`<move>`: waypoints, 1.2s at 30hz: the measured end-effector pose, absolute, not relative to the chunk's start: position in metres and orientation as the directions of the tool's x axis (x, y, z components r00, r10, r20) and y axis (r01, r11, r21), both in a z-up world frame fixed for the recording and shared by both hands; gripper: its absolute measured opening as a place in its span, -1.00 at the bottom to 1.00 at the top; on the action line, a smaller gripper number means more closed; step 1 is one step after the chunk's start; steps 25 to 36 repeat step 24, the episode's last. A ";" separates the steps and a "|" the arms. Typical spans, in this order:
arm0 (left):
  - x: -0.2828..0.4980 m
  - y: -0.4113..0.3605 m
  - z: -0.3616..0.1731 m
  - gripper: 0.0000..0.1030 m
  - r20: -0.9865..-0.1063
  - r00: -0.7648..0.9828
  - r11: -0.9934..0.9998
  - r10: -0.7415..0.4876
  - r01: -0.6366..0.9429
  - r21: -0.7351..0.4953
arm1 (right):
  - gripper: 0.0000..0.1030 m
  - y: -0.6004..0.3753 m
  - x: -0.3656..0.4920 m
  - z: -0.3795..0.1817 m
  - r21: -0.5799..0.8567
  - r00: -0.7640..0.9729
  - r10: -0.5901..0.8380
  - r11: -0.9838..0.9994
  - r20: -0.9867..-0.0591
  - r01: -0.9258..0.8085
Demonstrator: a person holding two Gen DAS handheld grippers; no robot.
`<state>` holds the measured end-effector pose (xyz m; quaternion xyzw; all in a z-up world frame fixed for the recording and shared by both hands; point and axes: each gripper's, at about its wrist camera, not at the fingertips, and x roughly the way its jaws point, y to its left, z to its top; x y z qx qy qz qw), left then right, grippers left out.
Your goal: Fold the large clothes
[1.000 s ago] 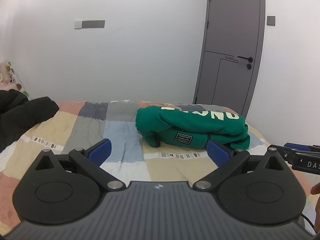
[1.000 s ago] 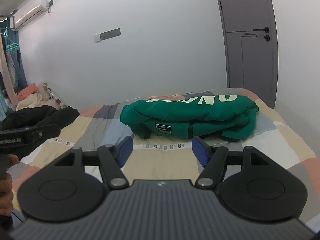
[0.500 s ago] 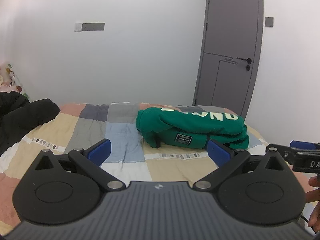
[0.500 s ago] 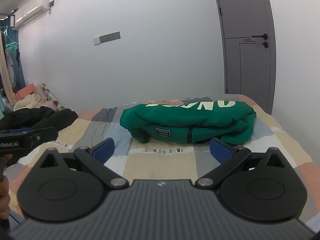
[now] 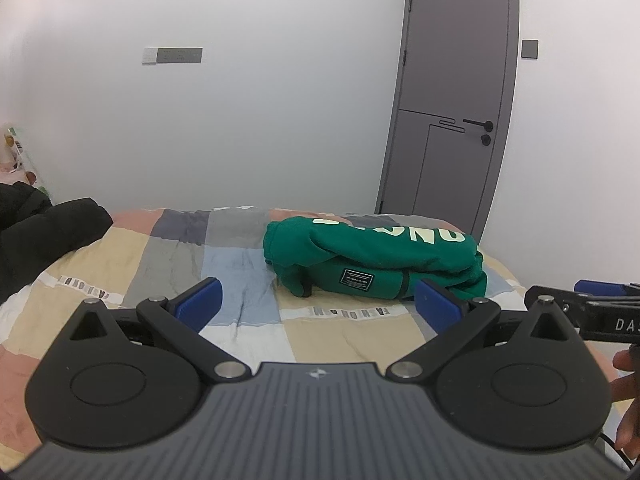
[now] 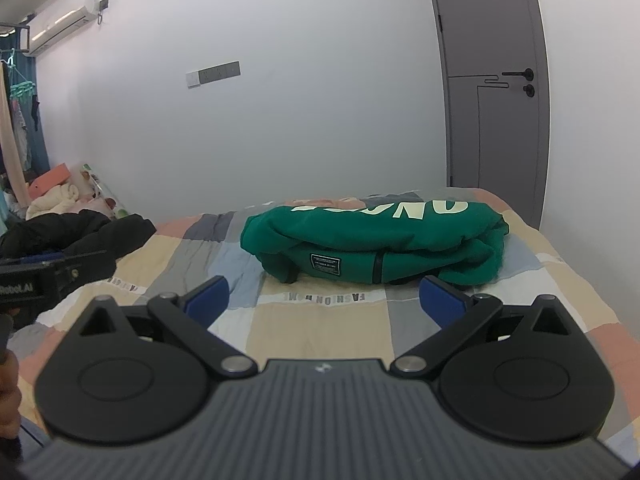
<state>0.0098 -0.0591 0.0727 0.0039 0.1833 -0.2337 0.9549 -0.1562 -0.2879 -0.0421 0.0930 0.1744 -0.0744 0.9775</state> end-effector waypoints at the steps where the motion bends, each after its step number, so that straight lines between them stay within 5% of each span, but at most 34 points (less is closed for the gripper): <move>1: 0.009 -0.059 0.073 1.00 -0.351 0.822 0.889 -0.448 0.451 -0.079 | 1.00 -0.288 -0.157 -0.042 0.154 0.928 -0.116 0.972 -0.354 0.180; 36: 0.002 -0.054 0.075 1.00 -0.329 0.824 0.884 -0.462 0.458 -0.096 | 1.00 -0.280 -0.160 -0.042 0.141 0.922 -0.134 0.970 -0.363 0.197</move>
